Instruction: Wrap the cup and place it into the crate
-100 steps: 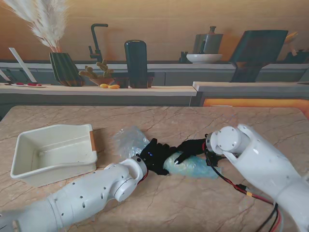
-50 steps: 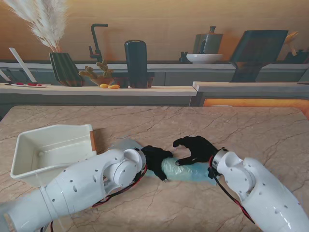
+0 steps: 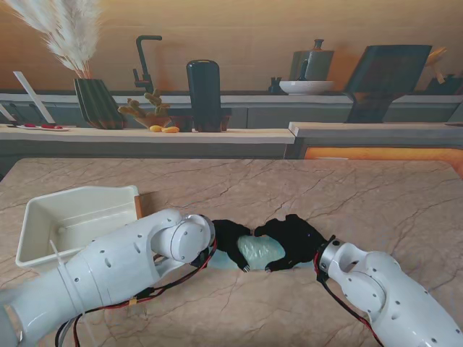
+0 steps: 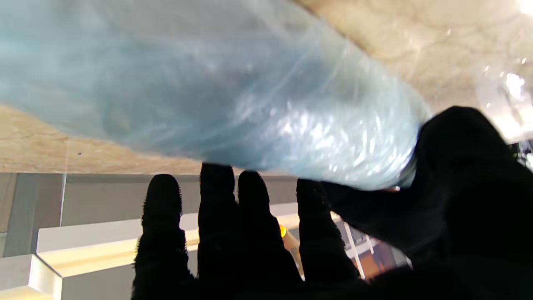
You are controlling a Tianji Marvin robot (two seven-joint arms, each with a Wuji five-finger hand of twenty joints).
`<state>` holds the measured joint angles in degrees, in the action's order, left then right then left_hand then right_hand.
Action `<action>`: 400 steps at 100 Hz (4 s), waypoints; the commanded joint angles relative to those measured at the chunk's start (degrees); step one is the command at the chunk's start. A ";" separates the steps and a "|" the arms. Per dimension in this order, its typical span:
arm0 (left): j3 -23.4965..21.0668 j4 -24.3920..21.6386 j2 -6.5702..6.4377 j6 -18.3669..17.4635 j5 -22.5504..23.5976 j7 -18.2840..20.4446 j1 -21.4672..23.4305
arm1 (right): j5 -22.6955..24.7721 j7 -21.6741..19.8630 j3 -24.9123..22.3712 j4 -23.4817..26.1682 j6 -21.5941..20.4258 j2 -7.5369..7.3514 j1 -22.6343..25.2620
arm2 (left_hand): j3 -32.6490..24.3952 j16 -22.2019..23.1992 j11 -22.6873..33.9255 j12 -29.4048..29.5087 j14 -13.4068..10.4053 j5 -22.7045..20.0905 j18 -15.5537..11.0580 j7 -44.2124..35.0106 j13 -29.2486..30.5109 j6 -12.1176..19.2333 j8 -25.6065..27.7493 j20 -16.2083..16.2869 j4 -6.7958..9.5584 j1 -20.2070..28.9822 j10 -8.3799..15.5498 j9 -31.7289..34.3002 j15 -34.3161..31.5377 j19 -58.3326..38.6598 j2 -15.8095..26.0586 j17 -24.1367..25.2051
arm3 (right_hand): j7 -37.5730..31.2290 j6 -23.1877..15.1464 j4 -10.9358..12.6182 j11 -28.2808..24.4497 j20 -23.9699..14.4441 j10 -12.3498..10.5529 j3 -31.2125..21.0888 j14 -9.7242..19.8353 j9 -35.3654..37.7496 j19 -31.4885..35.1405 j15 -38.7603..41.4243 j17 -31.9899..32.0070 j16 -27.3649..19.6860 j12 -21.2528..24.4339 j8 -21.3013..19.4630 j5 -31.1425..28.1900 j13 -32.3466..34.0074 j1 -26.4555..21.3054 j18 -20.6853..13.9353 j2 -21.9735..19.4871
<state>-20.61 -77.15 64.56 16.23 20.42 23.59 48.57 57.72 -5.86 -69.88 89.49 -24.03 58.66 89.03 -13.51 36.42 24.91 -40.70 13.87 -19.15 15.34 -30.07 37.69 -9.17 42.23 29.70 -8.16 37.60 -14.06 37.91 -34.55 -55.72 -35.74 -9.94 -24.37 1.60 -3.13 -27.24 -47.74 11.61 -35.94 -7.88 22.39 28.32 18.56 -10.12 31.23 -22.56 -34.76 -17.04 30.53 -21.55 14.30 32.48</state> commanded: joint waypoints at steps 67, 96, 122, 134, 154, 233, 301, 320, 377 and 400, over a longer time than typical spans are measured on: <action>-11.70 -2.07 -0.79 2.20 2.18 -5.49 14.40 | 1.66 -3.37 20.64 -9.55 15.54 -0.62 -13.51 | 14.74 -5.54 -6.86 15.28 4.46 -6.29 1.45 5.36 -9.99 1.81 -13.32 -0.34 5.83 8.86 1.02 -2.61 8.80 4.27 26.48 5.62 | -26.94 -7.87 2.53 -23.86 -1.44 0.51 -32.21 -2.82 21.81 39.78 43.09 -7.68 17.04 -12.98 0.37 -25.22 13.06 -28.40 -4.99 4.54; -19.51 -7.84 -0.76 -6.13 16.38 -18.44 23.48 | -10.20 -19.92 24.60 -10.02 20.25 -1.62 -19.89 | 14.88 -8.94 -11.92 18.36 2.74 -0.53 1.98 13.68 -17.08 2.36 -18.24 -2.25 5.76 4.75 0.87 -11.22 16.20 11.22 26.09 8.21 | -28.37 -8.25 0.50 -25.35 -2.21 0.73 -33.07 -3.84 21.20 42.44 46.72 -5.92 19.16 -16.46 -4.28 -26.61 11.28 -31.17 -5.46 5.97; -23.38 -10.88 -1.13 -13.88 26.38 -27.12 28.58 | -16.68 -23.66 29.34 -13.63 21.63 -1.80 -25.17 | 14.70 -10.37 -13.12 19.27 1.32 1.19 1.55 13.92 -19.71 2.25 -19.08 -3.18 5.81 3.60 1.25 -14.91 18.98 15.46 23.85 9.10 | -28.89 -8.93 -0.11 -25.05 -2.28 0.23 -32.81 -3.89 20.40 41.92 46.45 -5.25 19.60 -17.57 -6.86 -26.88 10.45 -32.03 -5.80 6.09; -23.25 -11.01 -1.92 -16.56 32.14 -29.42 29.16 | -21.10 -25.76 31.37 -15.48 21.91 -1.80 -27.85 | 13.99 -11.66 -13.83 20.21 0.45 2.95 1.36 14.84 -20.71 1.70 -20.32 -4.00 6.14 3.62 1.63 -17.18 20.64 18.30 20.37 9.22 | -28.76 -9.20 -0.37 -24.83 -2.22 -0.03 -32.71 -3.75 20.15 41.36 46.13 -4.80 19.87 -17.97 -7.86 -27.03 9.82 -32.37 -6.12 6.19; -18.39 -8.46 -2.93 -17.22 37.08 -29.07 26.29 | -32.15 -29.79 37.28 -21.37 21.26 -1.32 -34.66 | -0.94 -16.14 -15.96 24.79 -1.31 6.40 1.13 15.63 -24.34 1.57 -24.25 -3.94 5.65 -2.52 2.98 -23.43 24.03 24.94 14.54 10.08 | -28.45 -10.87 -0.41 -24.09 -2.26 -0.92 -31.98 -3.21 20.24 40.40 45.48 -4.32 20.52 -18.39 -9.54 -28.20 8.90 -32.77 -6.72 6.38; 3.11 10.74 1.76 -4.44 31.63 -32.05 10.83 | -47.04 -41.62 32.84 -23.21 23.08 -1.98 -35.97 | -33.84 6.66 12.35 -13.17 0.98 -6.96 0.51 -28.16 5.34 9.65 -2.47 15.11 -1.84 13.28 11.02 16.37 -14.49 -21.19 -3.83 -7.29 | -13.92 -6.71 5.51 -6.97 1.13 -1.38 -4.01 0.77 12.34 9.97 17.85 -0.31 9.06 -7.69 0.71 -14.77 2.43 -17.26 -1.24 -2.45; 2.82 8.07 0.23 -6.26 30.45 -25.25 9.66 | -21.26 -7.96 -9.90 14.49 19.58 1.76 10.89 | -36.25 12.86 6.59 -12.50 0.34 -11.67 -1.76 -35.59 15.62 14.07 -3.04 17.81 0.27 13.46 9.67 21.14 -24.58 -34.40 -0.27 -21.02 | -0.18 -1.70 2.32 1.69 -0.85 2.34 4.77 -3.57 12.41 0.26 6.04 0.72 5.09 -3.03 -1.19 -16.25 3.80 -5.41 2.97 -5.58; -2.86 4.18 -0.66 -6.66 34.29 -27.86 12.29 | -17.79 -0.18 -11.87 17.30 18.80 2.99 16.14 | -38.57 17.05 9.72 -15.74 0.54 -8.76 -1.82 -36.51 13.59 13.17 1.74 21.80 2.25 12.40 10.56 18.21 -25.69 -33.39 1.53 -19.12 | -0.43 -1.43 2.42 1.41 -1.04 2.81 4.93 -4.14 13.56 0.14 6.70 0.37 5.59 -3.34 -1.52 -17.61 4.42 -5.95 3.27 -6.87; -30.99 -19.29 -3.37 -17.03 46.01 -25.58 22.75 | -10.68 12.12 -13.46 19.37 19.29 4.54 22.02 | -37.89 17.83 9.82 -16.61 -0.53 -7.82 -2.08 -36.31 13.21 12.71 3.42 23.01 2.41 12.38 11.13 17.31 -24.88 -31.55 2.45 -18.74 | -0.75 -1.45 2.94 0.00 -1.38 3.16 5.65 -4.67 14.96 0.19 8.94 -0.87 6.45 -3.85 -2.20 -19.17 5.23 -6.57 3.58 -8.28; -43.97 -28.66 -4.19 -20.35 50.00 -19.06 26.95 | -10.91 11.26 -13.30 19.17 19.67 4.44 21.62 | -37.50 17.89 9.38 -16.79 -0.98 -7.79 -2.25 -35.81 13.45 13.05 3.29 23.17 2.71 12.32 11.09 17.44 -24.47 -31.18 2.68 -18.75 | -0.62 -1.39 3.02 -0.09 -1.46 3.24 5.94 -4.74 14.99 0.13 9.09 -0.84 6.34 -3.75 -2.27 -19.21 5.15 -6.69 3.56 -8.75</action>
<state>-62.25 -103.04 61.40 -4.64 70.65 3.82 75.18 46.77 5.45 -83.38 108.48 -4.51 62.95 110.63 -37.21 48.10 25.12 -52.94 16.61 -19.89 16.74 -34.07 46.46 -3.33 42.19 49.76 -8.87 25.61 -10.57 50.11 -42.08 -79.57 -47.07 -28.93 -24.25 0.76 -0.17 -26.54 -47.84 14.32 -30.86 -12.01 36.54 29.77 26.78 -10.96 36.81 -25.73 -36.56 -35.68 34.38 -29.45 16.59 25.47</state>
